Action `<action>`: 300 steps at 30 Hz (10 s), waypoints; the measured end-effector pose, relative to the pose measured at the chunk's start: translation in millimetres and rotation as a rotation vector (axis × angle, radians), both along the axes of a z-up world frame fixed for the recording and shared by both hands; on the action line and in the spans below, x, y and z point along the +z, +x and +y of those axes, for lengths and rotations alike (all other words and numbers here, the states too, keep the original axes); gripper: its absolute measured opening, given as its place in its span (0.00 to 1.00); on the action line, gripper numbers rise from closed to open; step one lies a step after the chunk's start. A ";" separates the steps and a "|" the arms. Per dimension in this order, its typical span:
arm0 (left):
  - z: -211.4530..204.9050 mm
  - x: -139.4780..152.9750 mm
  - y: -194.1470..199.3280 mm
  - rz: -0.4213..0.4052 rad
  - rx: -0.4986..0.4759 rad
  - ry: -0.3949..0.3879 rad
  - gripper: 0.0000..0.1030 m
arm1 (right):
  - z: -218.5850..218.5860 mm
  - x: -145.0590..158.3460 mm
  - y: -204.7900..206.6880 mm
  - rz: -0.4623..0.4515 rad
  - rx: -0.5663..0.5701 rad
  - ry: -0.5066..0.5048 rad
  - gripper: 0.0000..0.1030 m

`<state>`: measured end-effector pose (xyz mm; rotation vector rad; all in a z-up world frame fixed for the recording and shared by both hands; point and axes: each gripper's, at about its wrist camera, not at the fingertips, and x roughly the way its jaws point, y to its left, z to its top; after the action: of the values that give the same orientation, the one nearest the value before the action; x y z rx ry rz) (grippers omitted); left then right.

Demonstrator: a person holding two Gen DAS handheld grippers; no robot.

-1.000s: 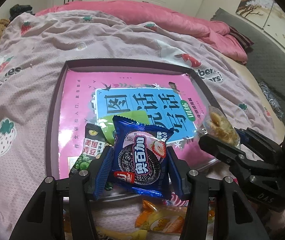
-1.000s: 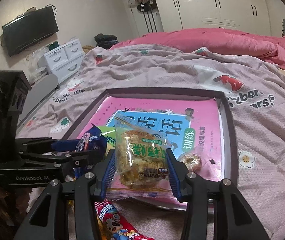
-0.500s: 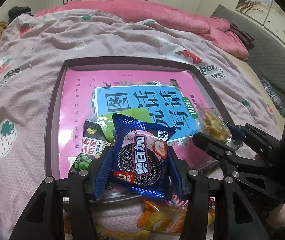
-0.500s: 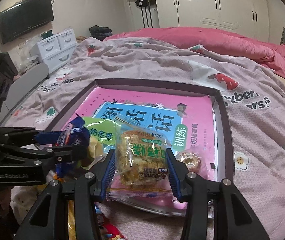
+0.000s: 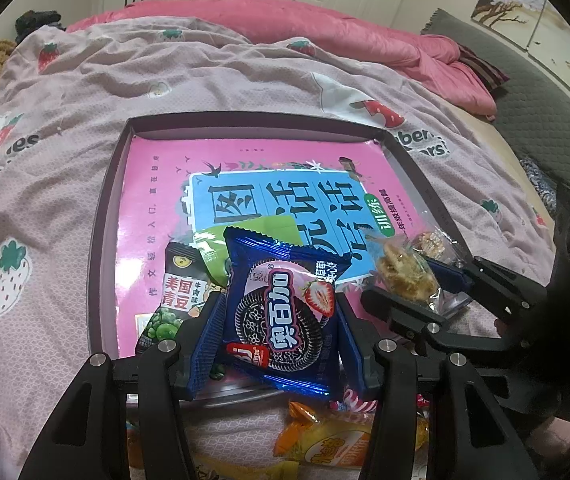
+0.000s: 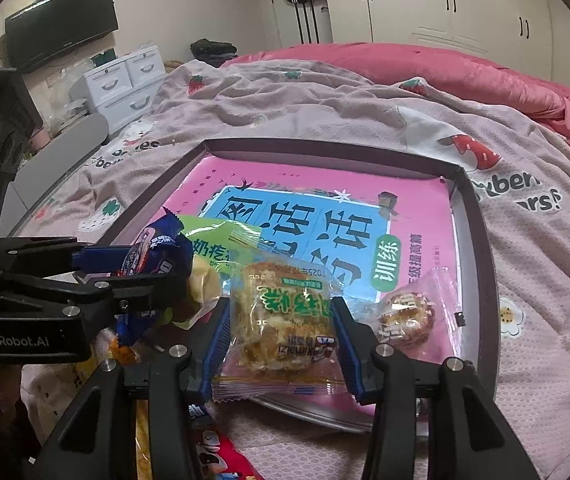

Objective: Organize snacks
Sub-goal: 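Release the pastry bag into the tray with the right tool while the left tool holds the cookie packet, then lower the blue cookie packet into the tray and open the left tool, then withdraw both tools from the tray toward the remaining candy bars, then grasp the orange rice-cracker bag with the left tool while the right tool grasps the red candy bar, then carry the rice-cracker bag over the tray with the left tool while the right tool carries the red candy bar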

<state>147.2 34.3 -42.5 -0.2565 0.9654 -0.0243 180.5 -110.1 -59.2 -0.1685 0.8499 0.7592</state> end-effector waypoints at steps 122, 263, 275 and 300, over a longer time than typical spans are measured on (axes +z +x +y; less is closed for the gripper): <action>12.1 49.8 -47.4 -0.052 -0.001 -0.011 0.64 | -56.9 58.6 -37.4 -0.090 -0.080 0.106 0.61; -13.8 -14.9 -67.7 0.209 0.059 -0.434 0.42 | -39.1 17.5 -80.7 0.117 0.221 0.003 0.18; -11.4 22.6 -68.9 0.100 0.052 -0.364 0.42 | -57.2 46.4 -71.2 0.061 0.150 0.164 0.18; -22.9 61.4 -51.8 -0.024 0.038 -0.203 0.42 | -78.4 73.6 -50.1 -0.059 -0.003 0.279 0.18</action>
<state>95.3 11.3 18.9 -0.4608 0.9350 -0.0910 130.4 -188.4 14.5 0.0581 0.6808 0.8577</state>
